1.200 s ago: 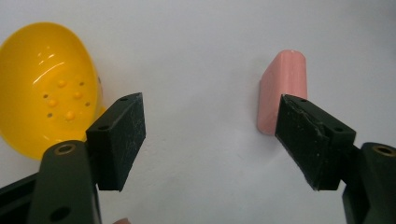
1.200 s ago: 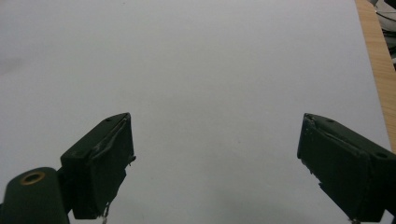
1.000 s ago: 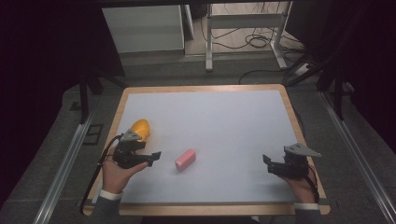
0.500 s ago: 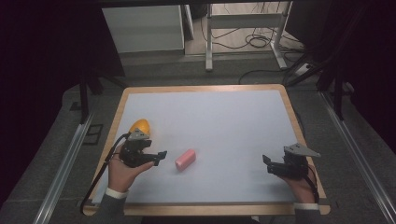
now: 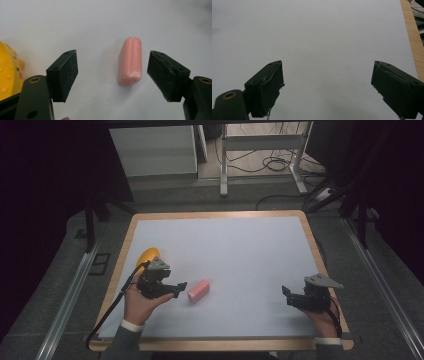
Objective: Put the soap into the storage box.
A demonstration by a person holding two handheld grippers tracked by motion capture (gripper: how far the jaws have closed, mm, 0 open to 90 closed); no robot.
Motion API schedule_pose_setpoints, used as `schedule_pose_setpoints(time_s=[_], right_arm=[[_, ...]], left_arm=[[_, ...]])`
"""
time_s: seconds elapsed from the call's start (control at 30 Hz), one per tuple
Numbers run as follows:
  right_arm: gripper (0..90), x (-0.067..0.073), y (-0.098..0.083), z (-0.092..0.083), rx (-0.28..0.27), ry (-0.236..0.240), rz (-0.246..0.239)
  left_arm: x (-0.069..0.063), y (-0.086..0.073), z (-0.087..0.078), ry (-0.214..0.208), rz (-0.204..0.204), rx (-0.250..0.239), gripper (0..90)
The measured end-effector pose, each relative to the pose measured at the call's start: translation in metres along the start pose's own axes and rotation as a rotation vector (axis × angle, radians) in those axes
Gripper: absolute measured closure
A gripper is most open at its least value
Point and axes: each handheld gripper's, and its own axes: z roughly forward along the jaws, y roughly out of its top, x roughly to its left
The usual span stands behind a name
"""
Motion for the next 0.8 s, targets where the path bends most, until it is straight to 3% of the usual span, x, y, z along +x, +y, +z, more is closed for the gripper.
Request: schedule_pose_setpoints(time_s=[0.8], right_arm=[[10.5,-0.002,-0.002,0.001,0.01,-0.013,-0.002]], left_arm=[[-0.018,0.008,0.031,-0.012,0.026,0.079,25.6]])
